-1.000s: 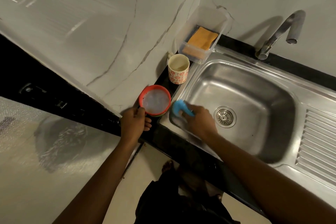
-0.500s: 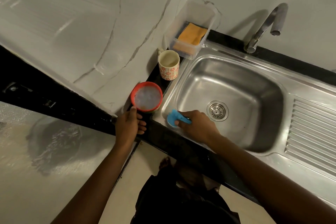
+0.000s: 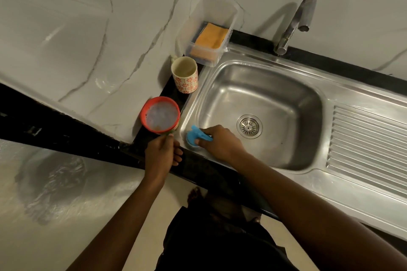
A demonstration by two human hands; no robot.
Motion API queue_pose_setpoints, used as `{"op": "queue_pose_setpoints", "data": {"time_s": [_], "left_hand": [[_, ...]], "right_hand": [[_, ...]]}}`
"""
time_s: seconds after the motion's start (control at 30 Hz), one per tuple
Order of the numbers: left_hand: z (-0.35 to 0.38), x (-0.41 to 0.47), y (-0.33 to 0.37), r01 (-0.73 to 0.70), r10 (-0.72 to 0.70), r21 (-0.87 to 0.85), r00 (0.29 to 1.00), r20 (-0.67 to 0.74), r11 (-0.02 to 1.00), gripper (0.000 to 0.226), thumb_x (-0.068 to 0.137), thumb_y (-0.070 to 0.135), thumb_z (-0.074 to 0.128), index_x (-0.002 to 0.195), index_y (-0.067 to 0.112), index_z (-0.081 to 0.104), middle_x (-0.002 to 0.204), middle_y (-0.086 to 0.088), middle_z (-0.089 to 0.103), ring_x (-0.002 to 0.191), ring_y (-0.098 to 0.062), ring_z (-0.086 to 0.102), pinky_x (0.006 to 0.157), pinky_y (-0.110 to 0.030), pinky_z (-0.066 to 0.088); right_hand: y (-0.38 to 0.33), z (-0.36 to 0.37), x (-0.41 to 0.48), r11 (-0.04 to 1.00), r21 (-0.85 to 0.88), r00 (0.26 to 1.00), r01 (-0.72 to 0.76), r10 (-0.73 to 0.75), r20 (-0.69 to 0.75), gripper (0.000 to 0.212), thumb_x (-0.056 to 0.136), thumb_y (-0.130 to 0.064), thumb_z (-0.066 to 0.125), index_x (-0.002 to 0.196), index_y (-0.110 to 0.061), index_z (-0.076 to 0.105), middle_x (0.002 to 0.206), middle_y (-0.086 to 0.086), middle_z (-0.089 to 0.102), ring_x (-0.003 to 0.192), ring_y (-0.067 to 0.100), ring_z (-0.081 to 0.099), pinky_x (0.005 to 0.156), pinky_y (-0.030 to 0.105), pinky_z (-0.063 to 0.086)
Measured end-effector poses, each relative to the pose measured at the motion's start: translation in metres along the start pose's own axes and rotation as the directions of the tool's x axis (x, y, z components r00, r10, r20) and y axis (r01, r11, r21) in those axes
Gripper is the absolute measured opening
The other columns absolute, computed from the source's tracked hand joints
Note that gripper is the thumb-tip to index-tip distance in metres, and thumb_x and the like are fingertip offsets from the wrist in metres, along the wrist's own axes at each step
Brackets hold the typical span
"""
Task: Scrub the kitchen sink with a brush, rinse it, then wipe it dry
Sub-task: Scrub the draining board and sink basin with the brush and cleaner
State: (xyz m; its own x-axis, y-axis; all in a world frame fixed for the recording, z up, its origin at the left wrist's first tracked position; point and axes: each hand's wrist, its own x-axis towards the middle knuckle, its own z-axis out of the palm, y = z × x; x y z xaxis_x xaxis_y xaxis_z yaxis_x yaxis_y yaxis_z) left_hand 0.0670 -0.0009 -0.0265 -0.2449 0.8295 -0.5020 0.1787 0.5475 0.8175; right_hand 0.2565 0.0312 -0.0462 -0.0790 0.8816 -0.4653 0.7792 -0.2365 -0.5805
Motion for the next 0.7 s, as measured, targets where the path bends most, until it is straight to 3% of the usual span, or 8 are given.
{"op": "queue_pose_setpoints", "data": {"time_s": [0.17,0.3,0.5,0.6,0.7], "left_hand": [[0.002,0.002,0.009,-0.059,0.059,0.015,0.998,0.038,0.998,0.026,0.103,0.020,0.055,0.086,0.006,0.069,0.071,-0.011,0.073,0.062,-0.023,0.067,0.059,-0.033,0.055],[0.000,0.000,0.011,-0.070,0.069,0.009,0.997,0.037,0.998,0.026,0.102,0.018,0.055,0.084,0.006,0.069,0.071,-0.011,0.073,0.061,-0.023,0.066,0.058,-0.032,0.055],[0.008,-0.005,0.011,-0.083,0.079,0.049,0.994,0.070,0.995,0.026,0.103,0.019,0.055,0.087,0.005,0.069,0.071,-0.011,0.073,0.063,-0.025,0.067,0.061,-0.035,0.056],[0.016,-0.007,0.013,-0.111,0.104,0.088,0.991,0.087,0.990,0.027,0.104,0.021,0.054,0.089,0.007,0.070,0.071,-0.011,0.073,0.063,-0.026,0.069,0.063,-0.037,0.057],[0.023,-0.009,0.015,-0.131,0.120,0.089,0.986,0.116,0.987,0.026,0.104,0.020,0.054,0.089,0.005,0.069,0.070,-0.009,0.073,0.062,-0.025,0.068,0.060,-0.035,0.057]], "right_hand": [[0.067,-0.038,-0.042,0.997,-0.066,0.997,-0.050,0.054,0.054,0.049,0.086,-0.067,0.065,0.128,-0.043,0.069,0.101,-0.012,0.075,0.087,0.009,0.069,0.085,0.042,0.059],[0.113,-0.066,-0.083,0.987,-0.105,0.990,-0.120,0.126,0.057,0.041,0.091,-0.063,0.067,0.125,-0.041,0.071,0.094,-0.013,0.074,0.079,0.006,0.068,0.080,0.041,0.062],[0.044,-0.027,-0.041,0.998,-0.003,0.998,-0.058,0.058,-0.017,0.041,0.092,-0.063,0.064,0.130,-0.046,0.067,0.097,-0.012,0.073,0.083,0.008,0.067,0.073,0.032,0.052],[0.013,-0.007,-0.024,0.999,0.006,0.998,-0.036,0.037,-0.050,0.043,0.093,-0.062,0.063,0.133,-0.046,0.065,0.100,-0.009,0.073,0.085,0.012,0.066,0.073,0.033,0.052],[0.029,-0.016,-0.038,0.996,0.046,0.997,-0.072,0.073,-0.020,0.042,0.092,-0.063,0.064,0.131,-0.046,0.067,0.095,-0.011,0.073,0.082,0.011,0.068,0.077,0.037,0.057]]}}
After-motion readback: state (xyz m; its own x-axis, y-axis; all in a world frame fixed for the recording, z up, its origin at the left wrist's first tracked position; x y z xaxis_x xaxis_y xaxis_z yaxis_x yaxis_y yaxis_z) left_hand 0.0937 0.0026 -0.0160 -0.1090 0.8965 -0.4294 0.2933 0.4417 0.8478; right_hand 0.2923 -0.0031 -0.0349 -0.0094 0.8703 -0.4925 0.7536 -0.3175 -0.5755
